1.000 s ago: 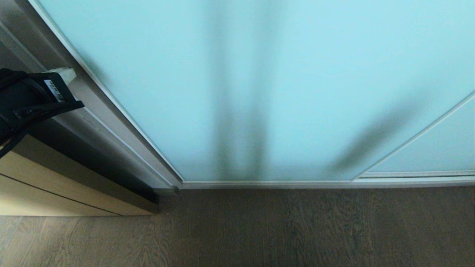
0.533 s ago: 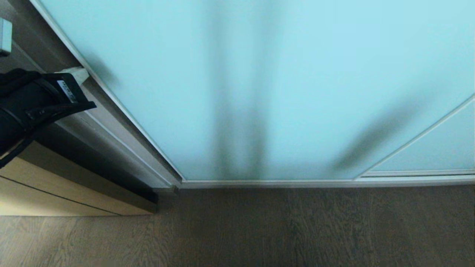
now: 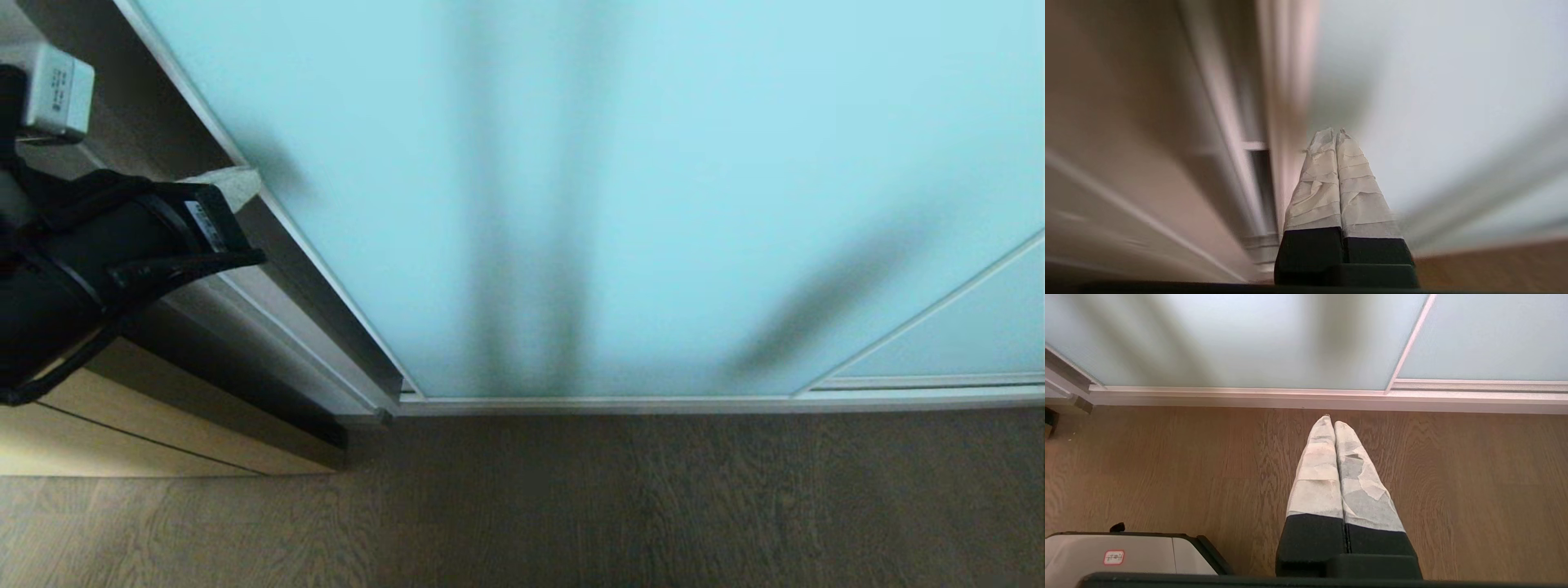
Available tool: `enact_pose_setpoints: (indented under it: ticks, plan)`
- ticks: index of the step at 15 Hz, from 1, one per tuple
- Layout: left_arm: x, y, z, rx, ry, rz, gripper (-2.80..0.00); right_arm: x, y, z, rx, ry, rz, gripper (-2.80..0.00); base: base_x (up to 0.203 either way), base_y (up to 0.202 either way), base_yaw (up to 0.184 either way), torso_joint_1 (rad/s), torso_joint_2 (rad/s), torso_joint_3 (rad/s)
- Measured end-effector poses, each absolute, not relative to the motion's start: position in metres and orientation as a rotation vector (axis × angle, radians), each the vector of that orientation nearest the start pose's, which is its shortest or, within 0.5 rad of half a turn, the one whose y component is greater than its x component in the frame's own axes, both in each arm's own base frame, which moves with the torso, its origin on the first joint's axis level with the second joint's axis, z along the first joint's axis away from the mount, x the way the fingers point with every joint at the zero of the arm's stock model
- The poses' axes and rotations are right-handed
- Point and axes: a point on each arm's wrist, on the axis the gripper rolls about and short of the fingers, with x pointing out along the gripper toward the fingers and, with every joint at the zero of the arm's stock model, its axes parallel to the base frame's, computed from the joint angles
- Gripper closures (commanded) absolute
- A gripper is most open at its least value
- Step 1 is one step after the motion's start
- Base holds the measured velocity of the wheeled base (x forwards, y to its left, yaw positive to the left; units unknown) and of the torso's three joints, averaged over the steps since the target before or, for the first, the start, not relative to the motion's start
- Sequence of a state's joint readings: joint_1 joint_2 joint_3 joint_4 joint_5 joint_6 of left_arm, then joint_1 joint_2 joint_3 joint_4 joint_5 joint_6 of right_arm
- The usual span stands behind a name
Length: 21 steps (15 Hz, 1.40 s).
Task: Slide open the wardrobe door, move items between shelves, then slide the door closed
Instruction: Open the door
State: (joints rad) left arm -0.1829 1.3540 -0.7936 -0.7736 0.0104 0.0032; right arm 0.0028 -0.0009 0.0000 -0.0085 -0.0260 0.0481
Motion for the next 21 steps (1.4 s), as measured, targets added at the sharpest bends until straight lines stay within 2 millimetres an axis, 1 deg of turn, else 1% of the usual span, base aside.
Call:
enact_pose_setpoints:
  ticks: [6, 9, 13, 16, 18, 19, 21]
  plan:
    - [0.209, -0.071, 0.278, -0.036, -0.184, -0.296, 0.00, -0.023, -0.001, 0.076, 0.048, -0.010, -0.023, 0.00, 0.000, 0.000, 0.000, 0.000, 0.00, 0.000]
    - [0.191, -0.079, 0.285, -0.063, -0.210, -0.349, 0.00, -0.023, -0.001, 0.076, 0.048, -0.010, -0.023, 0.00, 0.000, 0.000, 0.000, 0.000, 0.00, 0.000]
    - [0.161, -0.070, 0.307, -0.076, -0.268, -0.335, 0.00, -0.023, -0.001, 0.076, 0.048, -0.010, -0.023, 0.00, 0.000, 0.000, 0.000, 0.000, 0.00, 0.000]
    - [0.144, -0.060, 0.321, -0.042, -0.275, -0.254, 0.00, -0.023, -0.001, 0.076, 0.048, -0.010, -0.023, 0.00, 0.000, 0.000, 0.000, 0.000, 0.00, 0.000]
    - [0.142, -0.057, 0.324, -0.036, -0.285, -0.211, 0.00, -0.023, -0.001, 0.076, 0.048, -0.010, -0.023, 0.00, 0.000, 0.000, 0.000, 0.000, 0.00, 0.000]
    - [0.144, -0.056, 0.323, -0.035, -0.279, -0.199, 0.00, -0.023, -0.001, 0.076, 0.048, -0.010, -0.023, 0.00, 0.000, 0.000, 0.000, 0.000, 0.00, 0.000]
    - [0.156, -0.054, 0.319, -0.025, -0.257, -0.161, 0.00, -0.023, -0.001, 0.076, 0.048, -0.010, -0.023, 0.00, 0.000, 0.000, 0.000, 0.000, 0.00, 0.000]
